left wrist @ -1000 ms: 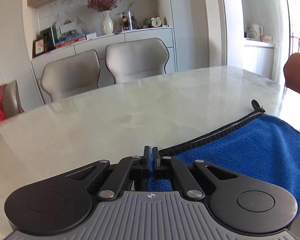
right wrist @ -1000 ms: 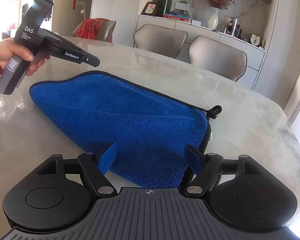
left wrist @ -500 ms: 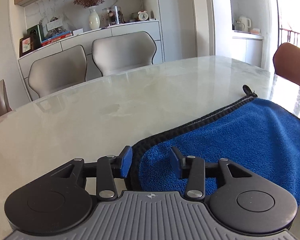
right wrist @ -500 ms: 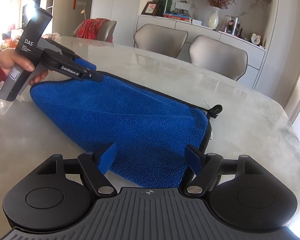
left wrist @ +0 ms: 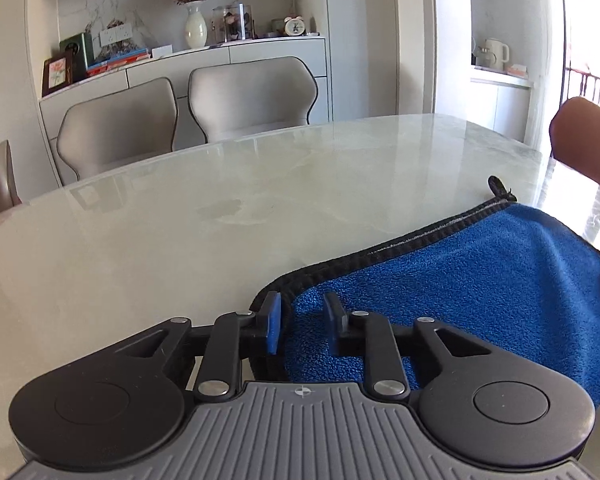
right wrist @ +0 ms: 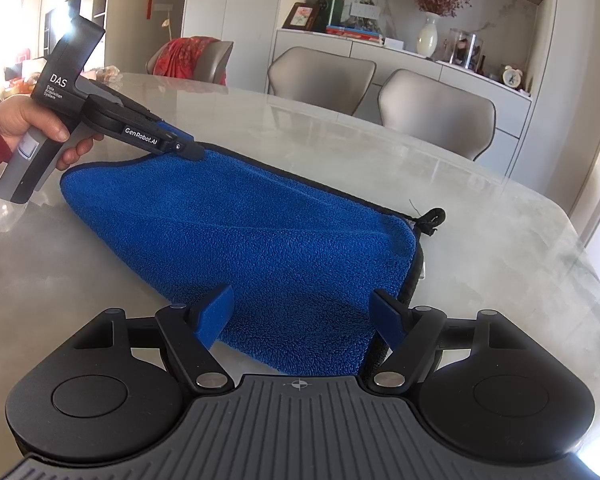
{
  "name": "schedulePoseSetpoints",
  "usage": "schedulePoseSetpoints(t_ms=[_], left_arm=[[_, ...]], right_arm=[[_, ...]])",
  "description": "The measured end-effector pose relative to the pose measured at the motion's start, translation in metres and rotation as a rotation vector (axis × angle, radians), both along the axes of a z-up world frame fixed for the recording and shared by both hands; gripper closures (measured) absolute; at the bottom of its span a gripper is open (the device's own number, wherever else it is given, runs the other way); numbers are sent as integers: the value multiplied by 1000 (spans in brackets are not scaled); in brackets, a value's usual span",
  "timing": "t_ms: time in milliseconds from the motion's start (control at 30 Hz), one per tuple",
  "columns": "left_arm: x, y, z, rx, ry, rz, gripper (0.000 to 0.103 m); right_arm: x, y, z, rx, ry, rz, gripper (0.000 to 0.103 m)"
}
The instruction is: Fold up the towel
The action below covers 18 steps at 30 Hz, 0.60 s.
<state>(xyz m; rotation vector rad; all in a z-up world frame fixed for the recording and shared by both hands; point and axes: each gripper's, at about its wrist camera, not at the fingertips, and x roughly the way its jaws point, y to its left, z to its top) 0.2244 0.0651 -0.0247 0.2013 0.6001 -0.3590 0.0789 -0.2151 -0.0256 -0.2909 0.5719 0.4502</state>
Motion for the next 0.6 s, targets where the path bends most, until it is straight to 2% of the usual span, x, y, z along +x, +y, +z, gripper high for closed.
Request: schedulePoseSetpoints(t_ms=[33, 100, 167, 233, 300, 400, 533, 600], left_arm=[[0, 0, 0, -1, 3, 4, 81], [1, 2, 0, -9, 9, 18, 73], [3, 7, 0, -37, 24, 30, 73], [4, 8, 0, -44, 28, 26, 76], [3, 6, 1, -55, 35, 17, 92], [2, 3, 3, -47, 20, 30, 96], [1, 8, 11, -102, -1, 43, 97], [1, 9, 13, -104, -17, 48, 97]], right_arm=[[0, 0, 0, 1, 1, 0, 27], [1, -1, 0, 0, 0, 0, 27], [1, -2, 1, 1, 0, 0, 27], [1, -2, 1, 1, 1, 0, 27], [2, -2, 1, 2, 1, -1, 27], [2, -1, 0, -2, -3, -1, 27], [0, 1, 0, -9, -12, 0, 27], [-1, 2, 0, -13, -17, 1, 27]])
